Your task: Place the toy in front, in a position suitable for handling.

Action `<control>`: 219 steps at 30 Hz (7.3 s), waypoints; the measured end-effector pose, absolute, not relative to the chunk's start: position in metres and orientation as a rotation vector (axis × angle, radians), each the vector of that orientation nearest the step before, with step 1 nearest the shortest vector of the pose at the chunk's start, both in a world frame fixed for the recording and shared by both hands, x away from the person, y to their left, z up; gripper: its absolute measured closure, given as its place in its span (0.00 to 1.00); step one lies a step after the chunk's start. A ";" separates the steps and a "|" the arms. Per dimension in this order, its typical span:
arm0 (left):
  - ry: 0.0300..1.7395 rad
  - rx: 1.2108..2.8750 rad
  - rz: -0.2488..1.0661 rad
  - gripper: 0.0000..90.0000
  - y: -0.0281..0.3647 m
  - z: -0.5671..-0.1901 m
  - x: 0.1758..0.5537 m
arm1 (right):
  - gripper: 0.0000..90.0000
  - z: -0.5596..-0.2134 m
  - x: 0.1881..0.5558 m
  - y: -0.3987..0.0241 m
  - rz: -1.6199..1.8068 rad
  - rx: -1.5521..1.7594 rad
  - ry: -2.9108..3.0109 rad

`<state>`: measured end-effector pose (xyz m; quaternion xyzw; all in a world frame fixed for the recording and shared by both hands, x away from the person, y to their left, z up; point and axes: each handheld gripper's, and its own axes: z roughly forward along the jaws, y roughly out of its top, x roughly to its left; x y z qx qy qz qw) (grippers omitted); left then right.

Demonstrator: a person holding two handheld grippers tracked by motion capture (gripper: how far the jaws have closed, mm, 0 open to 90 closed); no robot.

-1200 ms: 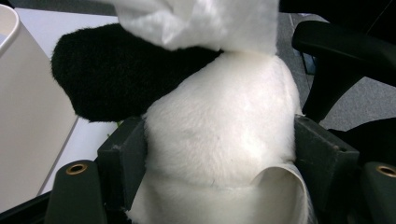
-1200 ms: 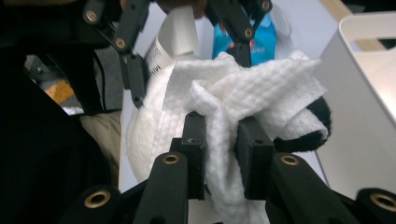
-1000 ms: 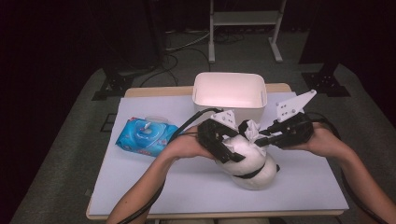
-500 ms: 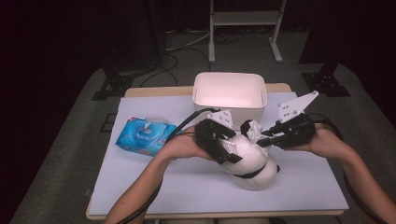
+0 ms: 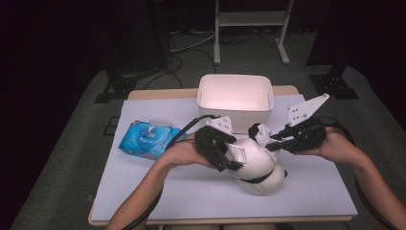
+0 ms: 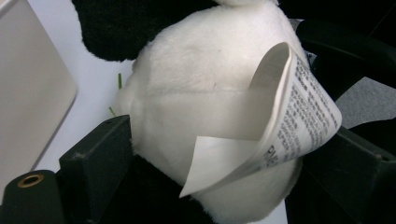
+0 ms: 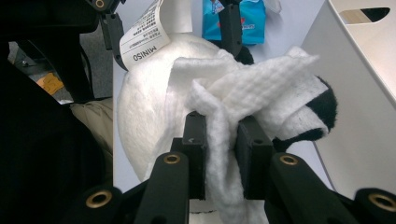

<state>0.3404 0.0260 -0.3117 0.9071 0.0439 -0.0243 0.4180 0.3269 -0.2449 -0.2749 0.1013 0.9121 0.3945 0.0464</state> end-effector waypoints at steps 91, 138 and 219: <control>0.112 2.196 -0.056 0.16 0.017 -0.327 0.341 | 0.83 -0.259 0.326 -0.228 1.310 0.222 2.797; 0.076 2.162 -0.022 0.38 0.025 -0.320 0.340 | 0.83 -0.262 0.324 -0.263 1.246 0.310 2.777; 0.209 2.455 -0.053 0.12 0.006 -0.371 0.349 | 0.82 -0.339 0.324 -0.318 1.230 0.617 2.806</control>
